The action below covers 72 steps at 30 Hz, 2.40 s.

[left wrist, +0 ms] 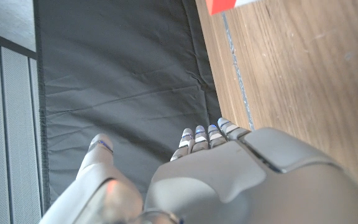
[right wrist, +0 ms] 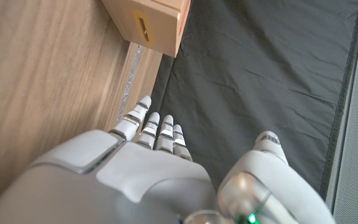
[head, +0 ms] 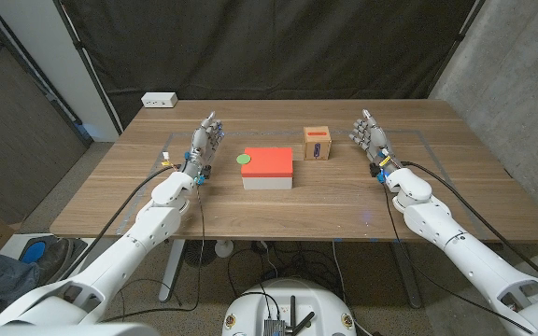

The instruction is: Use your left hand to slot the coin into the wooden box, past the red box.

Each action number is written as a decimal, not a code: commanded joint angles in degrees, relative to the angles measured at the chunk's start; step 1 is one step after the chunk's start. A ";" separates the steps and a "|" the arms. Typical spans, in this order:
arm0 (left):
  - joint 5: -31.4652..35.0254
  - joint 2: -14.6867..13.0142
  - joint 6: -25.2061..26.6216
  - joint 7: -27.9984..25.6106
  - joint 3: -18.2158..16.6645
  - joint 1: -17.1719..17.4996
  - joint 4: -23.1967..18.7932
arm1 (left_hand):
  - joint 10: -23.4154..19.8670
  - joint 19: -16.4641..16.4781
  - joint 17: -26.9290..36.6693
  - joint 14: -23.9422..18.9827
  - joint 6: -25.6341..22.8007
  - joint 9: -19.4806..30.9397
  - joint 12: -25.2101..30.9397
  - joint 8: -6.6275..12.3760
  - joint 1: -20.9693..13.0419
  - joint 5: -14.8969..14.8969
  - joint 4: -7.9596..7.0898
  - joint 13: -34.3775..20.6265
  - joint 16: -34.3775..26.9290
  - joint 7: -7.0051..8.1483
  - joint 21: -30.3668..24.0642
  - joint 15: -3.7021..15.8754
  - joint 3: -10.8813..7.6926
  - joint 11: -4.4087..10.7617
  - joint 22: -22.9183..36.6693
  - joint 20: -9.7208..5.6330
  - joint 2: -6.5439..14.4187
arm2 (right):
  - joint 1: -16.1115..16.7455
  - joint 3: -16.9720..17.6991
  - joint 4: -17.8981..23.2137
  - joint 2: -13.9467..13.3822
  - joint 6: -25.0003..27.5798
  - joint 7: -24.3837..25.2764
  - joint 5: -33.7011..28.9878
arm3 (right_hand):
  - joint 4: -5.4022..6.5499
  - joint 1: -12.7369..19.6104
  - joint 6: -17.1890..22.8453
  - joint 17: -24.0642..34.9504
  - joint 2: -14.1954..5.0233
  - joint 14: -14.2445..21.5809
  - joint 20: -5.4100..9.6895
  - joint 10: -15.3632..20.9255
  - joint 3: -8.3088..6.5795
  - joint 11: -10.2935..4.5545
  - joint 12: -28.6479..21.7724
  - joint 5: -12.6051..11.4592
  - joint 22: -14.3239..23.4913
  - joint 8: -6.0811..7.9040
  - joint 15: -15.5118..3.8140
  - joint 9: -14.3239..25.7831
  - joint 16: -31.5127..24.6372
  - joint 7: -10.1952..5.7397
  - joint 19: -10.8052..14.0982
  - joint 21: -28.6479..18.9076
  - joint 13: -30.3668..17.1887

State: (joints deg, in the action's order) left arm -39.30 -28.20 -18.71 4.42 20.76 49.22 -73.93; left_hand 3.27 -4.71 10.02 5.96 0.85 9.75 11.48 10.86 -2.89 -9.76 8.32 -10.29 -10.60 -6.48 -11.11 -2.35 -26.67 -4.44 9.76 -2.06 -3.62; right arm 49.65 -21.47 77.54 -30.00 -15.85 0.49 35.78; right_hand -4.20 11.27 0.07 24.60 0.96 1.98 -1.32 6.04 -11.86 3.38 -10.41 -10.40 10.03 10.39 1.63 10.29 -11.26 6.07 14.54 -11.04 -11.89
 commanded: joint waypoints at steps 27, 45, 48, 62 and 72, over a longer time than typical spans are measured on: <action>-1.37 -5.72 1.93 -8.16 -5.23 11.29 -12.92 | -18.07 17.72 0.25 -21.34 -18.11 0.33 2.94 1.50 -2.24 -0.16 0.76 -0.29 -2.99 0.86 -4.41 1.69 -1.82 2.32 0.84 1.15 1.59 | 9.60 1.10 16.71 -3.63 1.66 10.33 -6.09 | -0.41 0.42 3.44 -0.22 -0.46 1.09 -0.12 1.57 -0.36 0.32 -0.76 -0.21 0.07 1.44 0.33 0.17 -0.88 -0.55 1.07 -0.57 0.60; 1.17 -7.44 8.25 -17.58 -6.59 13.07 -18.77 | -58.21 45.77 3.71 -61.31 -24.35 0.49 12.88 0.83 -1.22 -0.24 0.51 -4.28 -14.50 0.22 -22.82 7.40 -3.59 4.83 11.50 -0.21 1.94 | 8.77 2.57 15.84 -5.19 2.56 7.75 -3.82 | -0.73 0.68 4.11 -0.48 -0.99 1.71 -0.41 2.28 -0.58 0.41 -0.93 -0.19 0.08 1.44 0.63 0.17 -1.13 -0.58 1.50 -0.66 0.87; 1.74 -7.51 9.37 -18.64 -6.37 12.86 -19.00 | -63.60 48.66 5.44 -68.25 -25.87 0.49 14.64 0.80 -2.54 -0.28 1.09 -5.86 -19.01 -0.40 -27.79 8.25 -4.29 5.43 16.30 -0.82 1.80 | 8.42 2.63 15.78 -5.73 2.30 6.59 -3.68 | -0.76 0.72 4.25 -0.50 -1.05 1.75 -0.48 2.30 -0.61 0.38 -0.93 -0.19 0.08 1.47 0.62 0.17 -1.15 -0.58 1.56 -0.67 0.89; 0.21 -8.25 11.81 -21.48 -8.26 16.20 -22.84 | -84.70 55.74 23.37 -83.33 -32.78 0.88 34.29 0.25 -11.95 -0.07 0.94 -25.74 -43.61 0.01 -54.18 14.35 -5.08 12.33 45.71 -5.82 -2.18 | 9.94 1.78 18.95 -4.97 2.17 11.84 -8.43 | -1.03 0.97 4.28 -0.68 -1.41 1.96 -0.72 2.60 -0.77 0.54 -0.95 -0.14 0.09 1.30 0.86 0.17 -1.21 -0.72 1.60 -0.62 1.00; -1.30 -9.47 16.78 -25.06 -9.74 18.47 -27.39 | -85.12 58.63 38.55 -85.12 -41.66 0.78 56.16 0.28 -2.83 -0.33 -0.98 -29.24 -59.74 2.85 -69.24 14.21 -9.62 15.84 60.84 -10.08 -1.87 | 11.95 2.06 20.24 -4.49 2.29 14.24 -9.53 | -1.31 1.22 4.41 -0.84 -1.62 2.21 -0.83 3.00 -0.91 0.59 -1.02 -0.09 0.09 1.23 0.85 0.17 -1.28 -0.86 1.58 -0.57 1.06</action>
State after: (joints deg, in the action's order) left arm -38.58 -36.53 -6.17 -18.00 12.61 65.38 -97.25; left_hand -81.78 53.69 48.21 -79.93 -39.74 10.38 65.71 10.87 -6.15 -9.75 7.05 -39.17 -69.72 -3.91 -79.12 11.88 -35.22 10.88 70.30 -7.58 -5.69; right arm 59.79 -19.52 96.18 -34.88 -13.56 11.98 27.97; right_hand -5.11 12.23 4.29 23.63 -0.02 3.53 -1.94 8.60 -12.76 4.09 -10.85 -10.40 10.00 11.27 2.57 10.27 -12.14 5.13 15.76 -11.30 -10.65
